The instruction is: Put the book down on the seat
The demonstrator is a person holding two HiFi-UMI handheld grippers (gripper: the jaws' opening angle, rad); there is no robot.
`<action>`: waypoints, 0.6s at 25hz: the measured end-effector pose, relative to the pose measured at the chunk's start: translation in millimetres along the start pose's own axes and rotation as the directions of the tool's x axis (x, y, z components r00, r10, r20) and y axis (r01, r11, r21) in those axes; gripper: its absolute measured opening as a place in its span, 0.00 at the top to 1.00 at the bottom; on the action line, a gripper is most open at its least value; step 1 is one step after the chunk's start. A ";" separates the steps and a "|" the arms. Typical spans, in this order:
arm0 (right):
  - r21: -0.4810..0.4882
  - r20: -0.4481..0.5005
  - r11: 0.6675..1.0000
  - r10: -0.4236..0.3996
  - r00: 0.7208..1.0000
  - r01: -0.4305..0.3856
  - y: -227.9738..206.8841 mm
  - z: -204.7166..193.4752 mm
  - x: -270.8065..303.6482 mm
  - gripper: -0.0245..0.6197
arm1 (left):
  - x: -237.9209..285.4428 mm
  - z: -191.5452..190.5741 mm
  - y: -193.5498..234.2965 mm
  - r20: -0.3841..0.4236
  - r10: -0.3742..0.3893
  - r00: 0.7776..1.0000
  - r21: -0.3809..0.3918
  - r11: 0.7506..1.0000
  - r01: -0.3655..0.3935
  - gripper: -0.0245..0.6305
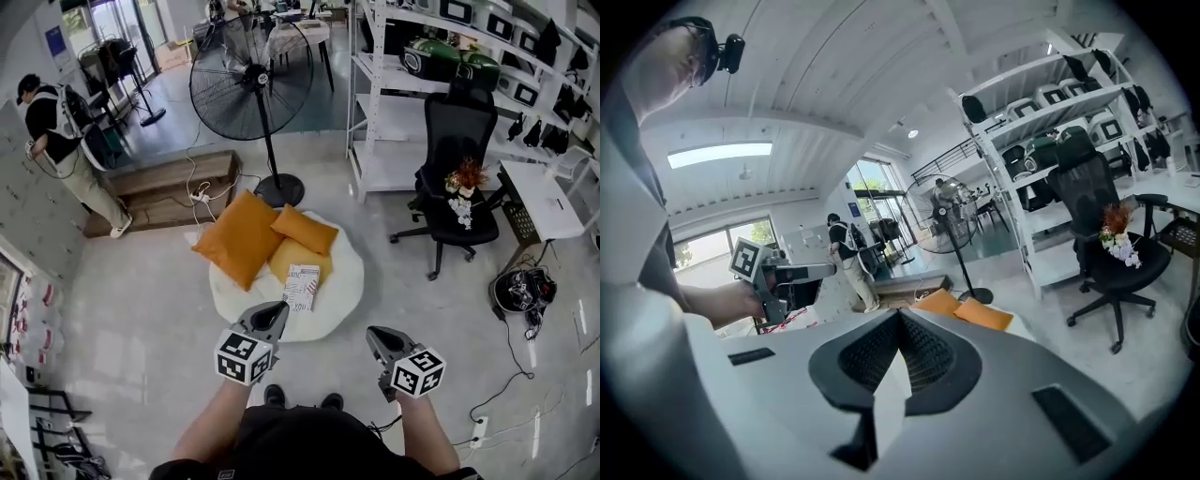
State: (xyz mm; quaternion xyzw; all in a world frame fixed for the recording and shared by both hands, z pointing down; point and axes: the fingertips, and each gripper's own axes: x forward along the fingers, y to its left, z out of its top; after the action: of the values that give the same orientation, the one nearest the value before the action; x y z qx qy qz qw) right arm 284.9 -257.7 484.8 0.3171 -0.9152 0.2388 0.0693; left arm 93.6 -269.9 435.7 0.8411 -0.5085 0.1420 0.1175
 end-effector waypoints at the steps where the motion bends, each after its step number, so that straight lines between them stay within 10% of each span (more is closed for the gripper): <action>1: -0.003 0.000 1.000 0.002 1.000 -0.002 0.6 4.9 4.7 0.94 | -1.2 1.5 5.6 -0.003 -0.005 1.000 -0.001 1.000 0.005 0.96; 10: -0.162 0.090 0.986 -0.019 0.996 0.033 33.1 105.5 44.8 0.94 | -11.5 56.4 74.6 -0.010 -0.057 0.998 0.056 0.997 0.057 0.96; 15: -0.162 0.239 0.984 -0.036 0.970 0.076 65.3 148.8 48.2 0.94 | -38.5 95.8 111.1 0.178 0.045 0.983 -0.040 0.998 -0.038 0.96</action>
State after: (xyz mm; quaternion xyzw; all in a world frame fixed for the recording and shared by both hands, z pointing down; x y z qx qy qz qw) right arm 210.5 -311.0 342.1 0.3618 -0.9247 0.1184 -0.0061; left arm -10.7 -321.6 338.5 0.8374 -0.5369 0.0592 0.0835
